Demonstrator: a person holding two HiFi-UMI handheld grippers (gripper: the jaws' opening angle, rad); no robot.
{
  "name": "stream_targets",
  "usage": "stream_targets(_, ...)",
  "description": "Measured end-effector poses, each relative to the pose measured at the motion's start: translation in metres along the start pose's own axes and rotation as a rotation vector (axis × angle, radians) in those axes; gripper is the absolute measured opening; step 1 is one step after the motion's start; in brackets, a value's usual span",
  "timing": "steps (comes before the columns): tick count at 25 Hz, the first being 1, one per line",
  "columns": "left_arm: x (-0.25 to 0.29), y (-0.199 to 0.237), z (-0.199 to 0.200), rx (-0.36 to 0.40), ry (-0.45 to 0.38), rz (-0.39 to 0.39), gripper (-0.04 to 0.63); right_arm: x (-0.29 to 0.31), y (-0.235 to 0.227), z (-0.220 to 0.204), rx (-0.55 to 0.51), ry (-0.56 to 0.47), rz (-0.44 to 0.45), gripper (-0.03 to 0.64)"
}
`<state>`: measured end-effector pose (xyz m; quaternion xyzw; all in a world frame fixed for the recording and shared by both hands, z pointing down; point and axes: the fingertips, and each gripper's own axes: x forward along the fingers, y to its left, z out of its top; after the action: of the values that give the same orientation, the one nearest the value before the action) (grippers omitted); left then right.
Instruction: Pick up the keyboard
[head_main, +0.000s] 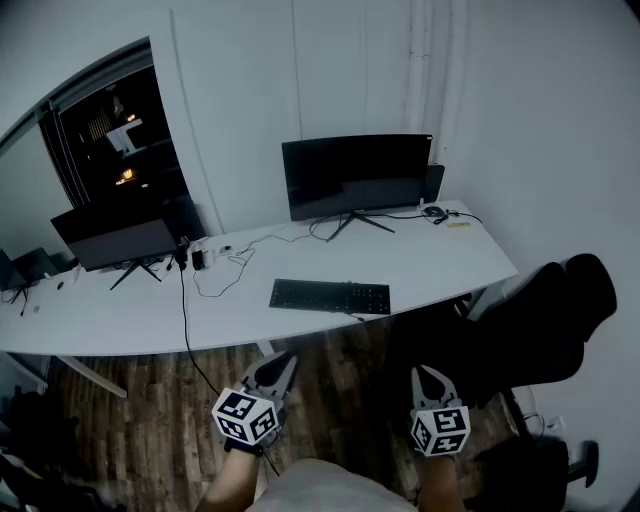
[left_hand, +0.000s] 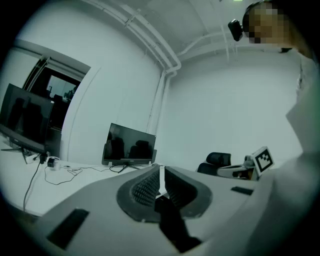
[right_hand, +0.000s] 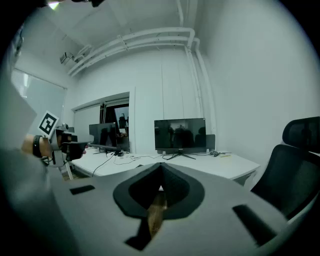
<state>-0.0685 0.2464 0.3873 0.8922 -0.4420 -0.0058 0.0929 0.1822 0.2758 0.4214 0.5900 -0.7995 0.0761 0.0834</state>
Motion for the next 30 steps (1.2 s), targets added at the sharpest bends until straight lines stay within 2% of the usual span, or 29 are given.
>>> stream_targets(12, 0.012, -0.005, -0.006, -0.012, 0.002, -0.021, 0.029, -0.003, -0.008, -0.002, -0.007, 0.007, -0.012, 0.0)
stream_targets(18, 0.015, -0.007, -0.026, -0.022, 0.035, -0.009, 0.031, -0.004, 0.0, -0.021, -0.041, 0.044, 0.018, 0.002)
stream_targets(26, 0.023, -0.012, -0.016, -0.025, 0.009, -0.007, 0.031, -0.001, -0.013, -0.003, -0.019, -0.017, 0.03, 0.002)
stream_targets(30, 0.03, -0.014, -0.018, -0.022, 0.016, -0.007, 0.029, 0.003, -0.018, -0.005, -0.015, -0.013, 0.032, 0.002)
